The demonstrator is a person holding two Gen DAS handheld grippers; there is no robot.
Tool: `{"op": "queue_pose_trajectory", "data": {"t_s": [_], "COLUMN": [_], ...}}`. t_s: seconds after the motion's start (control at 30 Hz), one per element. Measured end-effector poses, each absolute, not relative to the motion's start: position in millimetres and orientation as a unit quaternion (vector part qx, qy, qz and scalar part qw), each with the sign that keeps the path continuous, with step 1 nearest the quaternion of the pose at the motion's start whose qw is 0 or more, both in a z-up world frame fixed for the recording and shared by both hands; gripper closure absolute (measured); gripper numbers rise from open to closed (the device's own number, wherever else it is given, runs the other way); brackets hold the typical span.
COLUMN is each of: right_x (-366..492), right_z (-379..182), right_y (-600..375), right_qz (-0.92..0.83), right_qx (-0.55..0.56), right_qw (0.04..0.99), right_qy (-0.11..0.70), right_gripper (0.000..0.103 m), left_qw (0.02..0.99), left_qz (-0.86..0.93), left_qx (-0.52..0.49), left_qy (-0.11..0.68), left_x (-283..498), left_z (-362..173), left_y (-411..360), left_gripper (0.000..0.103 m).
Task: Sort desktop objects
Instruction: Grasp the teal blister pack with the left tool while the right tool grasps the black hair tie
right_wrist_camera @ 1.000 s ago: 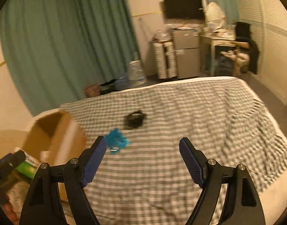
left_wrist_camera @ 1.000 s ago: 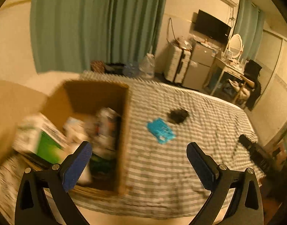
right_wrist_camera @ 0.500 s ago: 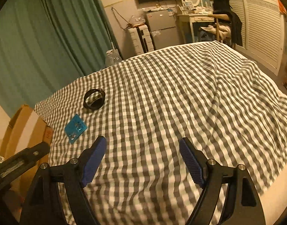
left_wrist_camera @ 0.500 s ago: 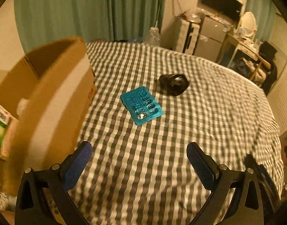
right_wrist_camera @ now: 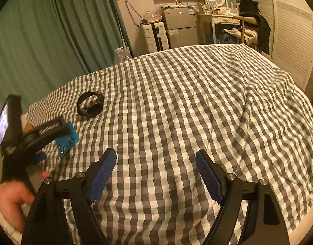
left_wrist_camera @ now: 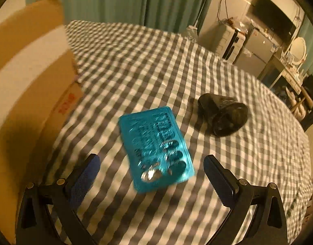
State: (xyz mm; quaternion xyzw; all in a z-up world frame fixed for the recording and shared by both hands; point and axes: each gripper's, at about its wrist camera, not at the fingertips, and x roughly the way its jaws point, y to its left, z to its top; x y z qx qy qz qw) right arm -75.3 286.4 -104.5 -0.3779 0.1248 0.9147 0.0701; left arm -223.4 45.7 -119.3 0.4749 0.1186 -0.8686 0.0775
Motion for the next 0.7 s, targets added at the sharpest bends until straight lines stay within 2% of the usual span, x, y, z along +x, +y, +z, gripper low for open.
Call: {"op": "queue_pose_trajectory", "data": {"t_s": [0.1, 0.13, 0.17, 0.23, 0.47, 0.53, 0.7], "right_x": [-82.3, -85.7, -89.5, -98.4, -153.9, -173.2, -212.8], "right_z": [-106.4, -107.5, -108.1, -108.3, -108.2, -111.8, -122.2], "right_y": [283.3, 282.5, 281.8, 278.6, 235.7, 218.0, 188.2], "right_qz": [0.917, 0.917, 0.917, 0.920, 0.931, 0.929, 0.929], "right_qx": [-0.377, -0.378, -0.379, -0.375, -0.356, -0.359, -0.354], "right_qw": [0.068, 0.064, 0.060, 0.049, -0.049, -0.072, -0.099], "right_qy": [0.112, 0.110, 0.108, 0.105, 0.068, 0.051, 0.040], "right_gripper": [0.023, 0.023, 0.023, 0.023, 0.023, 0.018, 0.016], "left_qw": [0.067, 0.061, 0.048, 0.020, 0.020, 0.031, 0.032], "left_qz": [-0.863, -0.866, -0.878, -0.888, -0.892, -0.894, -0.898], "left_qx": [0.492, 0.489, 0.471, 0.457, 0.445, 0.441, 0.435], "left_qy": [0.096, 0.084, 0.065, 0.043, 0.074, 0.067, 0.053], "left_x": [-235.7, -236.0, -232.2, -227.3, -215.2, -215.7, -227.6], "left_z": [-137.2, -140.1, -138.4, -135.8, -138.2, -138.9, -147.9], "left_y": [48.2, 48.9, 49.7, 49.2, 12.3, 5.4, -2.2], "left_gripper": [0.001, 0.007, 0.027, 0.032, 0.032, 0.032, 0.032]}}
